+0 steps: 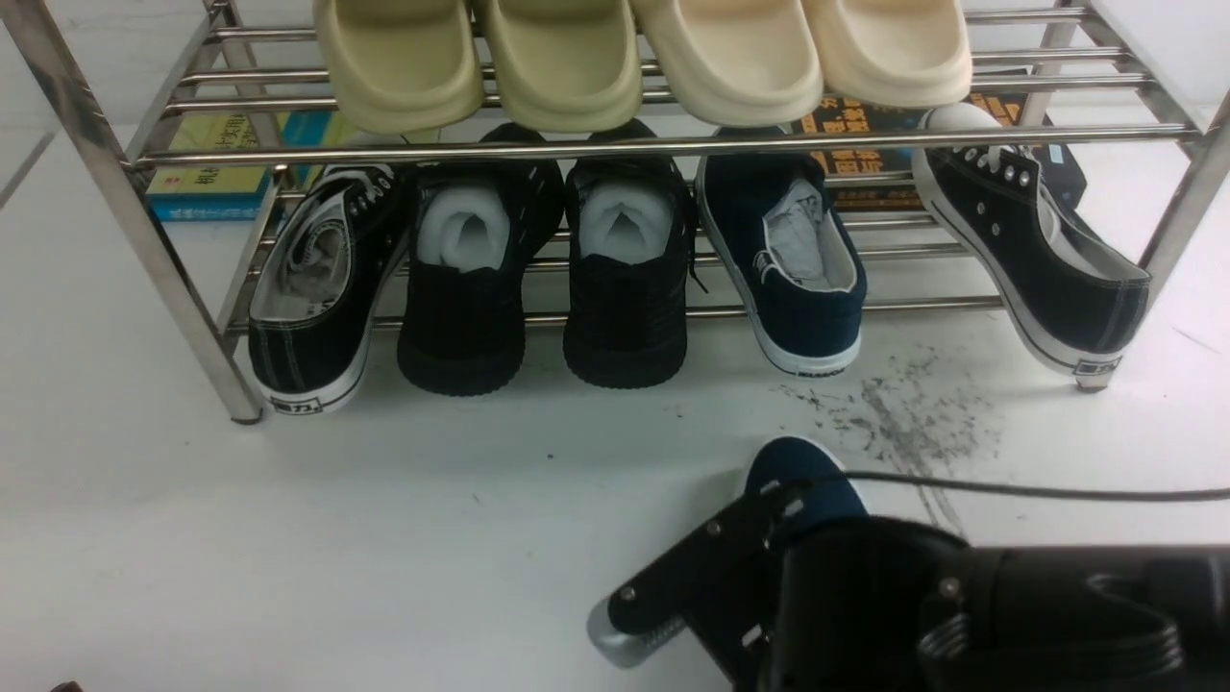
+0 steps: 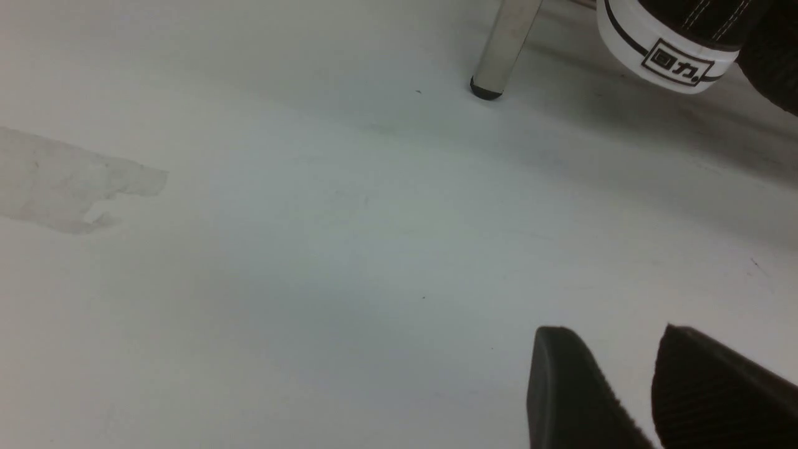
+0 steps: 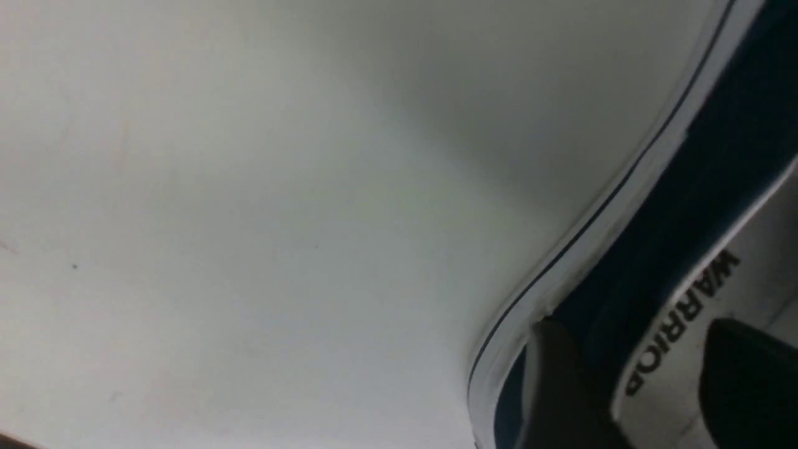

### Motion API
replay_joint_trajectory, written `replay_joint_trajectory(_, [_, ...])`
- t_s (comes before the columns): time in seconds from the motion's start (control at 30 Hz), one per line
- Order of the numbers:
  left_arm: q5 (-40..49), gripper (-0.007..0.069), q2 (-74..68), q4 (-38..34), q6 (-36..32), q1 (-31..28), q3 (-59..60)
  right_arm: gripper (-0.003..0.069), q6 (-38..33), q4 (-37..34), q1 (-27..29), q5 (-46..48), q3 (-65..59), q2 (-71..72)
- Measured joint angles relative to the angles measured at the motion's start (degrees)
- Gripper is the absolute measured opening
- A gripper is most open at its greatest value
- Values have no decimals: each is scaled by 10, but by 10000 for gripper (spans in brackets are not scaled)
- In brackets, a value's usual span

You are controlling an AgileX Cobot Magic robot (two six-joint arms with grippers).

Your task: Take the shoes off the shelf with your hand on the white table.

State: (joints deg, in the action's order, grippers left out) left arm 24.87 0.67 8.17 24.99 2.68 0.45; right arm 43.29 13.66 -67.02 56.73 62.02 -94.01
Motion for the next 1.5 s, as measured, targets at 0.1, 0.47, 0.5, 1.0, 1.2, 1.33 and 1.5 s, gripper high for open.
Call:
replay_joint_trajectory(0.1, [0, 242, 0, 0, 0, 0, 0, 452, -14, 10, 0, 46, 37, 15])
replay_joint_trajectory(0.47, [0, 242, 0, 0, 0, 0, 0, 402, -83, 112, 0, 131, 139, 124])
replay_joint_trajectory(0.5, [0, 242, 0, 0, 0, 0, 0, 388, -83, 111, 0, 133, 139, 135])
replay_joint_trajectory(1.0, [0, 242, 0, 0, 0, 0, 0, -14, 90, 147, 35, 119, 23, 259])
replay_joint_trajectory(1.2, [0, 242, 0, 0, 0, 0, 0, -13, 27, 86, 181, 67, 81, 201])
replay_joint_trajectory(1.33, [0, 242, 0, 0, 0, 0, 0, 8, -87, -2, 263, -27, 118, 138])
replay_joint_trajectory(1.5, [0, 242, 0, 0, 0, 0, 0, 101, -163, -37, 298, -101, 149, 69])
